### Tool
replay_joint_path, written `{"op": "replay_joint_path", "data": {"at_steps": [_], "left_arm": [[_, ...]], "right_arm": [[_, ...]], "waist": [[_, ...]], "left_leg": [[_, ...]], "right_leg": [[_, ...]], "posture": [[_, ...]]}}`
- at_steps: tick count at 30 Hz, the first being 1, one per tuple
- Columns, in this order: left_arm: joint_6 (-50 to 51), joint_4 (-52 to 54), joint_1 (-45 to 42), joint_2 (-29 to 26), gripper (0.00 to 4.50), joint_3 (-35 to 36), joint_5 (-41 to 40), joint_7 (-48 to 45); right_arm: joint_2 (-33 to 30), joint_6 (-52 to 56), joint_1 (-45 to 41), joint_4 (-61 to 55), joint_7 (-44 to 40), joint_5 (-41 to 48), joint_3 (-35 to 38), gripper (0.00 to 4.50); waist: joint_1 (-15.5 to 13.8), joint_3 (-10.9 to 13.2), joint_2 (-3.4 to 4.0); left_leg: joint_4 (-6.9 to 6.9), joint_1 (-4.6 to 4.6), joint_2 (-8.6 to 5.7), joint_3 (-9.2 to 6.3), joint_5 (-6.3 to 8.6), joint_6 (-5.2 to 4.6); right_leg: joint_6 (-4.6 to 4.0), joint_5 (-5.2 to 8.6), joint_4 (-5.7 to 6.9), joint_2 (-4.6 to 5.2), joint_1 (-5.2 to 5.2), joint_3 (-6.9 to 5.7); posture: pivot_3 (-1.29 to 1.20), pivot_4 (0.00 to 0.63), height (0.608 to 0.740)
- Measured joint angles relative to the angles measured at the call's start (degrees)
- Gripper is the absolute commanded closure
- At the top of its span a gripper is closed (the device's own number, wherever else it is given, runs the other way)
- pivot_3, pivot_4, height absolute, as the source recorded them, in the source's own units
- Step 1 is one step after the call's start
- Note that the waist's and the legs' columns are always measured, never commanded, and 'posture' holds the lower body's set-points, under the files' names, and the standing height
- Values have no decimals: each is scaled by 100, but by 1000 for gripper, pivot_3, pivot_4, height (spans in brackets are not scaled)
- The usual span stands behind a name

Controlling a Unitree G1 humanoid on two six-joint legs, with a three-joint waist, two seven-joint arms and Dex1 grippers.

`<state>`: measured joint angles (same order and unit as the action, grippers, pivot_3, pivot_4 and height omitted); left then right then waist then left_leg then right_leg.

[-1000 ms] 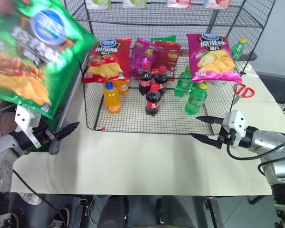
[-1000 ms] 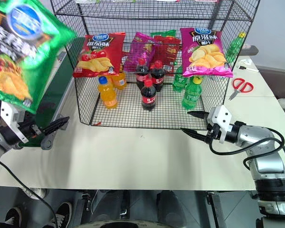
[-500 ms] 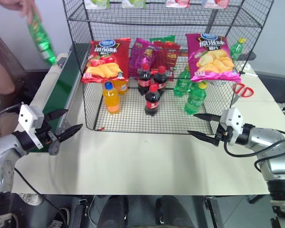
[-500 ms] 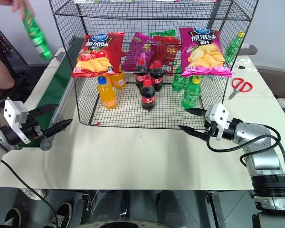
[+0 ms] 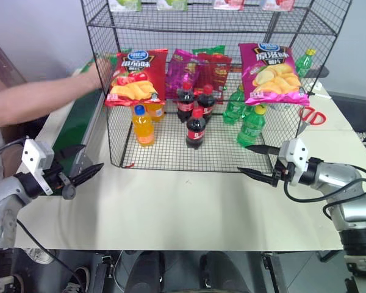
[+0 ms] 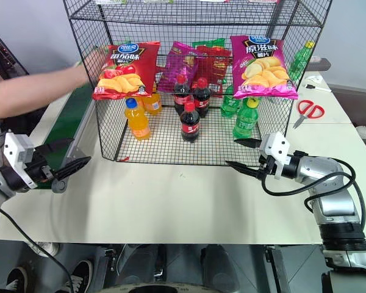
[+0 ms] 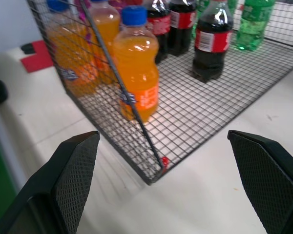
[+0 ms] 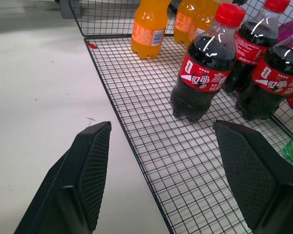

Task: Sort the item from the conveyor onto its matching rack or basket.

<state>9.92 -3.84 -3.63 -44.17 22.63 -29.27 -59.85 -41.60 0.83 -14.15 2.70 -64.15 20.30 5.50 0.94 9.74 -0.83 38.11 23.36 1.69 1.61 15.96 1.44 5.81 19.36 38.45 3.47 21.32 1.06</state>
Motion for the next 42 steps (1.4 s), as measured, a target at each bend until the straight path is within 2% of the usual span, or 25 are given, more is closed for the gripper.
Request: {"op": "replay_joint_path", "data": {"at_steps": [25, 29, 36, 39, 40, 42], "left_arm": [[-233, 357, 670, 31, 0, 282, 53, 264], [-459, 398, 852, 27, 0, 323, 272, 385], [-586, 642, 1083, 32, 0, 477, 275, 486], [-722, 732, 1222, 32, 0, 719, 261, 498], [-809, 755, 1272, 32, 0, 791, 268, 512], [-1059, 814, 1360, 34, 0, 918, 406, 606]], "right_arm": [[191, 42, -457, 238, -153, 8, -278, 1040], [245, 38, -476, 260, -157, 7, -330, 1040], [333, 525, -538, 198, -302, 200, -486, 1040], [391, 897, -513, -106, -437, 481, -515, 229], [437, 982, -487, -271, -483, 566, -542, 83], [527, 1202, -470, -550, -534, 710, -711, 83]], "waist": [[7, 0, 0], [7, 0, 0], [8, 0, 0], [25, -1, 0], [28, -1, 0], [23, -1, 0]], "left_leg": [[0, 0, 1, 0, 0, 0], [0, 0, 1, 0, 0, 0], [0, 0, 2, 0, 0, 0], [-1, 0, 3, 0, 0, 0], [-2, 0, 5, -1, 0, 0], [-3, 0, 5, -1, 0, 0]], "right_leg": [[0, 0, 1, 1, 1, 1], [0, 0, 1, 2, 1, 1], [0, 0, 1, 4, 1, 1], [0, 0, 1, 4, 2, 2], [0, 0, 1, 3, 2, 1], [-1, 0, 1, 3, 2, 0]], "posture": [[0, 150, 739], [0, 150, 739], [0, 150, 739], [0, 150, 739], [0, 150, 739], [0, 150, 739]]}}
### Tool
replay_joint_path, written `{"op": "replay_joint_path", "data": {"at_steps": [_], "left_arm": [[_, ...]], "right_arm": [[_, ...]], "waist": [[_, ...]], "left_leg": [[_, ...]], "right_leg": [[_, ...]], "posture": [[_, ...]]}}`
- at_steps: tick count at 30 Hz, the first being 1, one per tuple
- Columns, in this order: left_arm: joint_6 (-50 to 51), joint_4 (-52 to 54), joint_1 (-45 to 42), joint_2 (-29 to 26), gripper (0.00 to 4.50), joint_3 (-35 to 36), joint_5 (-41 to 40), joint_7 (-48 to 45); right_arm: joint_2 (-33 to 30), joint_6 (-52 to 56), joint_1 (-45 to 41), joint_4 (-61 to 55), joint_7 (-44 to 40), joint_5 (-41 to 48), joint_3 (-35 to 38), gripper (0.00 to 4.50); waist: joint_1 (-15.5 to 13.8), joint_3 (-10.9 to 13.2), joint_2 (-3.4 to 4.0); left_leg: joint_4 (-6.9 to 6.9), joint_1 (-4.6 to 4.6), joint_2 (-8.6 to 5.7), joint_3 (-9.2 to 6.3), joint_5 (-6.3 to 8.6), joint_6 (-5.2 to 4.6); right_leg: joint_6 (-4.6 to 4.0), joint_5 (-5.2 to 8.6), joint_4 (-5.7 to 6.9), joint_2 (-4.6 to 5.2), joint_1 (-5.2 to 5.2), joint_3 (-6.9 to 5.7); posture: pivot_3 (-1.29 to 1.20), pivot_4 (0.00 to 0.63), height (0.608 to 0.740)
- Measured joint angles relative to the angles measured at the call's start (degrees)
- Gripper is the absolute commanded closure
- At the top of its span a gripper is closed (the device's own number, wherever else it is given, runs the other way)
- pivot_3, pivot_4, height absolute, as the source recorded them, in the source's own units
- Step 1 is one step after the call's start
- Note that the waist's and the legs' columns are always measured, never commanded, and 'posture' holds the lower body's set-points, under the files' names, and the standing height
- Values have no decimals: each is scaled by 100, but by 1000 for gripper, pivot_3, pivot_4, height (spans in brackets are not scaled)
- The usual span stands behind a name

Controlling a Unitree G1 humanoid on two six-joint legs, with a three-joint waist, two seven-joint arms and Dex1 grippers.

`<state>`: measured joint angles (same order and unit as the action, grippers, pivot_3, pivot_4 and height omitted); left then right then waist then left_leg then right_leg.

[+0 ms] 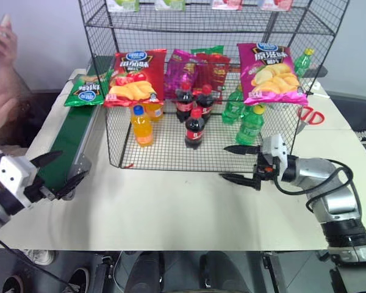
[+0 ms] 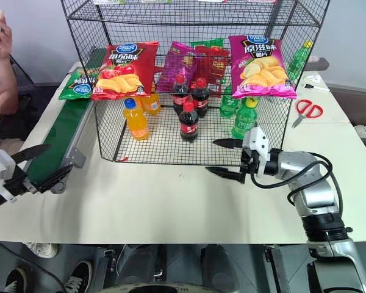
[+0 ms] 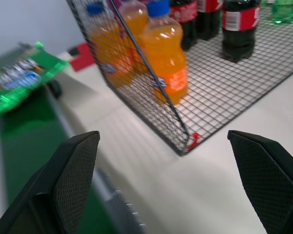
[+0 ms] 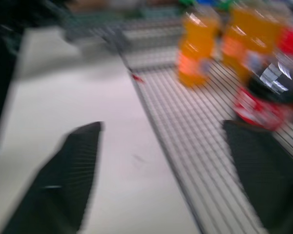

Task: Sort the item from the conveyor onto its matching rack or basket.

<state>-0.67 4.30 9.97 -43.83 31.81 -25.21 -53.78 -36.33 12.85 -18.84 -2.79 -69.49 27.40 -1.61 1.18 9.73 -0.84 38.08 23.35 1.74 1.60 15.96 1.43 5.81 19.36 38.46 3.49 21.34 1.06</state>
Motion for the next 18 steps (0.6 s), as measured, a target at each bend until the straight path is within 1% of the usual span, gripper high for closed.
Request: {"op": "replay_joint_path", "data": {"at_steps": [3, 6, 10, 15, 18], "left_arm": [[-503, 9, 116, -7, 0, 118, 389, 186], [-1085, -82, 312, -20, 0, 195, 959, 440], [-1952, -326, 636, -198, 0, 396, 1830, 835], [-2726, -559, 1032, -229, 0, 603, 2706, 1443], [-3010, -612, 1246, -229, 0, 689, 3024, 1720]], "right_arm": [[114, 181, 4, -192, 11, 68, -158, 83], [323, -44, -28, -208, 114, -172, -369, 83], [563, -235, -144, -206, 219, -381, -555, 83], [674, -432, -371, -50, 223, -521, -679, 83], [705, -570, -418, 107, 157, -598, -730, 83]], "waist": [[-13, -1, -2], [-14, -4, -6], [-2, -4, -6], [-2, -4, -7], [-9, -5, -8]], "left_leg": [[0, 0, -5, 0, 0, 0], [0, 0, -4, 0, 0, 0], [-1, 0, -3, 2, 0, 0], [-2, 0, -3, 2, 1, 0], [-3, 1, -3, 2, 1, 0]], "right_leg": [[0, 0, -2, 5, -2, 1], [0, 0, -2, 4, 0, -1], [0, 0, -1, 3, 2, 0], [0, 0, -3, 4, 2, -1], [-1, 0, -3, 5, 2, -2]], "posture": [[0, 150, 739], [0, 150, 739], [0, 150, 739], [0, 150, 739], [0, 150, 739]]}}
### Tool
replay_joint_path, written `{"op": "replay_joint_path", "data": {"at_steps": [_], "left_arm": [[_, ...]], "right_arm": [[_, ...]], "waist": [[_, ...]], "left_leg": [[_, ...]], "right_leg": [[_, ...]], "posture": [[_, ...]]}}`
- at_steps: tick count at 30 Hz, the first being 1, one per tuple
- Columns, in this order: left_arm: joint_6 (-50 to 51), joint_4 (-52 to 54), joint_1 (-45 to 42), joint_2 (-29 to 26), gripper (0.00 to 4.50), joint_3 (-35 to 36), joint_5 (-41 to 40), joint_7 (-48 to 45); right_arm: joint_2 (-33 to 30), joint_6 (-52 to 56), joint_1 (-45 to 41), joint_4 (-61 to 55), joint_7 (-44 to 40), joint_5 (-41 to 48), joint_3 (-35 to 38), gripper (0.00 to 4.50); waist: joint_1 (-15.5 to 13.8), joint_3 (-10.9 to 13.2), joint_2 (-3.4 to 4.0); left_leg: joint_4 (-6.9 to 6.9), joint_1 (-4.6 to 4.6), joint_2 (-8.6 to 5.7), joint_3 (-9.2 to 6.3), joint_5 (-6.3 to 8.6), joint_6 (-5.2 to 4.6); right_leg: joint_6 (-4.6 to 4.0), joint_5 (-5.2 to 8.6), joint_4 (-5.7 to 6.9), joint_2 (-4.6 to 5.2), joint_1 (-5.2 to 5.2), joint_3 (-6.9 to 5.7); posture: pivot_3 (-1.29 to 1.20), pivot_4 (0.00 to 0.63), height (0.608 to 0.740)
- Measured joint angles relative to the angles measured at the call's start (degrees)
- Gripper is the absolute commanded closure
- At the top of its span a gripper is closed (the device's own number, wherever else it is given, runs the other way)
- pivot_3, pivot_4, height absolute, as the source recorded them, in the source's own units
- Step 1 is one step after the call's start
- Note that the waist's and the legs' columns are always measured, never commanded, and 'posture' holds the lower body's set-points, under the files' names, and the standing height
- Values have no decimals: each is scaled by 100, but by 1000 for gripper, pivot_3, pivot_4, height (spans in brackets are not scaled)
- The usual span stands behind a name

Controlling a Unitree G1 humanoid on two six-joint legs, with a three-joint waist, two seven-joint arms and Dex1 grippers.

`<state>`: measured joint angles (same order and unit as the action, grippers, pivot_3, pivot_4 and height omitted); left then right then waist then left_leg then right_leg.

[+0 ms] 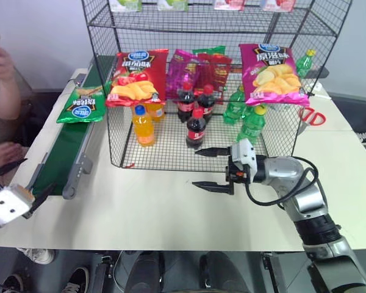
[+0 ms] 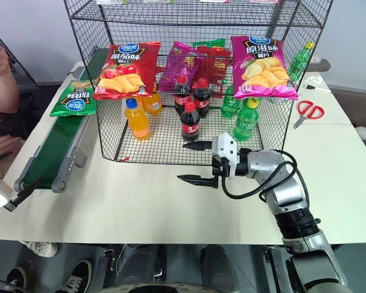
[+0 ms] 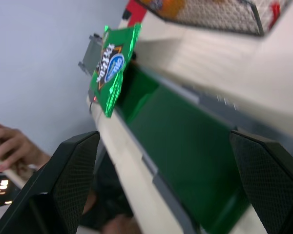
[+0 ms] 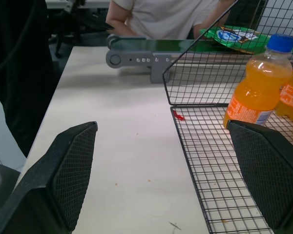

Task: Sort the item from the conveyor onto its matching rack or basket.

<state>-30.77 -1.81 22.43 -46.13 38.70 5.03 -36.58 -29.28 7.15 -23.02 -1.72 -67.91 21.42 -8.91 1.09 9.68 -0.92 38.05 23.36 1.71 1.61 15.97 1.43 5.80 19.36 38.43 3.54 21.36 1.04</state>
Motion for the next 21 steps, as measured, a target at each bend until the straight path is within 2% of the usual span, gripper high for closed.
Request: {"op": "replay_joint_path", "data": {"at_steps": [8, 21], "left_arm": [[-709, -345, 484, -234, 0, 163, 560, 457], [-1026, -958, 328, -508, 0, -156, 1075, 1124]], "right_arm": [[72, -140, -84, 197, -117, -42, -14, 83], [-65, 391, 73, -22, -407, 208, -23, 83]], "waist": [[11, 0, 0], [19, 0, 0]], "left_leg": [[-3, 0, 1, 0, 0, 0], [-8, 0, 2, 0, 1, 1]], "right_leg": [[-1, 0, -1, 1, 1, 1], [-2, 0, -1, 5, 4, 1]], "posture": [[0, 150, 739], [0, 150, 739]]}}
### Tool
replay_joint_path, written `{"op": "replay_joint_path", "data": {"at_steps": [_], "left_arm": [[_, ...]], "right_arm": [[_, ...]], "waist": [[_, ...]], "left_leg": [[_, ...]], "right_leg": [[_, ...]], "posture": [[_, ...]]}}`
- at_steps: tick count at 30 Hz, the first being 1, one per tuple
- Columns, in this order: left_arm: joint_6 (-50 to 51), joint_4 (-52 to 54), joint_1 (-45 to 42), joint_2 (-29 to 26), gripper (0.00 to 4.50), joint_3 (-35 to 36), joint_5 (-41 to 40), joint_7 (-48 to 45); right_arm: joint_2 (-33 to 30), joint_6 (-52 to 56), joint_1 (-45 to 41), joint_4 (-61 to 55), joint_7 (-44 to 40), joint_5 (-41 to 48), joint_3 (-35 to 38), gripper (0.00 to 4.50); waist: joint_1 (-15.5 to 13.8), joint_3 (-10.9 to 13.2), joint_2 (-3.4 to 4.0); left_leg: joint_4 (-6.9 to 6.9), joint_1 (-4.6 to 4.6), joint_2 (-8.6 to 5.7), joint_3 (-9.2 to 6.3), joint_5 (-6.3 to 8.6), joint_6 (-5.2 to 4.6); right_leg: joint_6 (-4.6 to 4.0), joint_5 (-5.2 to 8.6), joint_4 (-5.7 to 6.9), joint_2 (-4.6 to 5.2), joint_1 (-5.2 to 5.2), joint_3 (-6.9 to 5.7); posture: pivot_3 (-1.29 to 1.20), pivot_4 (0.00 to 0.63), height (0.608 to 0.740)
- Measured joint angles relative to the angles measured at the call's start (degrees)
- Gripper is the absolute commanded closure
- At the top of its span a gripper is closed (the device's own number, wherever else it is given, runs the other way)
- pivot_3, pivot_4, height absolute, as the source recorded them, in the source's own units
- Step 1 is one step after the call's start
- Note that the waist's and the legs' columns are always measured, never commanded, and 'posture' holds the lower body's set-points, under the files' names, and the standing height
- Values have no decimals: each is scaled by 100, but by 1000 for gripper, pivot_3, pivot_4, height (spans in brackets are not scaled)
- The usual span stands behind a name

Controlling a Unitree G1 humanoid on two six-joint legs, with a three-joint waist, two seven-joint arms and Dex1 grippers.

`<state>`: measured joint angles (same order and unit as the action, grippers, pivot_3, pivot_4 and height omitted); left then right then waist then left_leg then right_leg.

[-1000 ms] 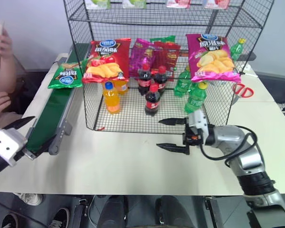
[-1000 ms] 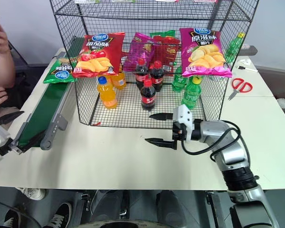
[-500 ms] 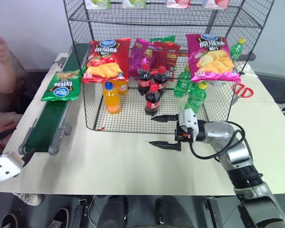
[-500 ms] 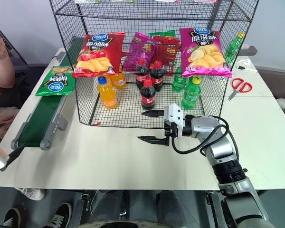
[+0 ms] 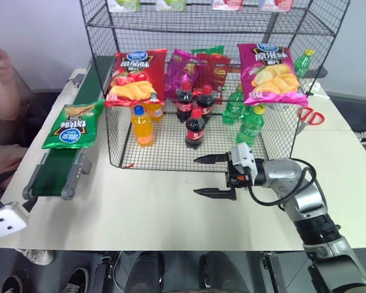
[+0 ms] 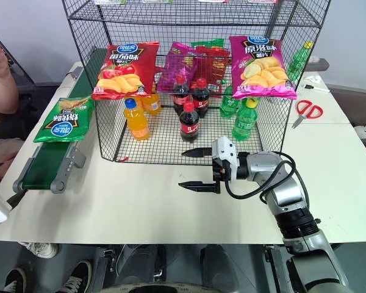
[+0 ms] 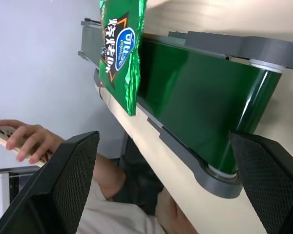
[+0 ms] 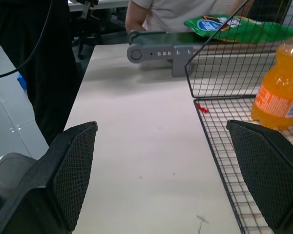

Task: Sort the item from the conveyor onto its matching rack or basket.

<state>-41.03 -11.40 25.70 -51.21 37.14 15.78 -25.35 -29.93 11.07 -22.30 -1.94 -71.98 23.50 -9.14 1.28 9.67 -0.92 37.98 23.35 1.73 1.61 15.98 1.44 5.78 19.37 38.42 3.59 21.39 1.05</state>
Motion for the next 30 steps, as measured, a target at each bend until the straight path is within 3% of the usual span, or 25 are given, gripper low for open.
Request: {"op": "replay_joint_path", "data": {"at_steps": [8, 30], "left_arm": [[-67, -261, -343, -64, 0, -498, 0, 67], [-66, -457, -654, -191, 0, -915, -19, 80]], "right_arm": [[2, -31, 1, -13, 102, -26, 4, 83], [-112, -304, 91, -19, 191, -172, 84, 83]], "waist": [[-4, -1, -2], [-6, -2, -4]], "left_leg": [[0, 0, 0, 0, 0, 0], [0, 0, -1, 2, 0, 0]], "right_leg": [[0, 0, 0, 1, 0, -1], [1, 0, 1, -1, -1, -3]], "posture": [[0, 150, 739], [0, 150, 739]]}}
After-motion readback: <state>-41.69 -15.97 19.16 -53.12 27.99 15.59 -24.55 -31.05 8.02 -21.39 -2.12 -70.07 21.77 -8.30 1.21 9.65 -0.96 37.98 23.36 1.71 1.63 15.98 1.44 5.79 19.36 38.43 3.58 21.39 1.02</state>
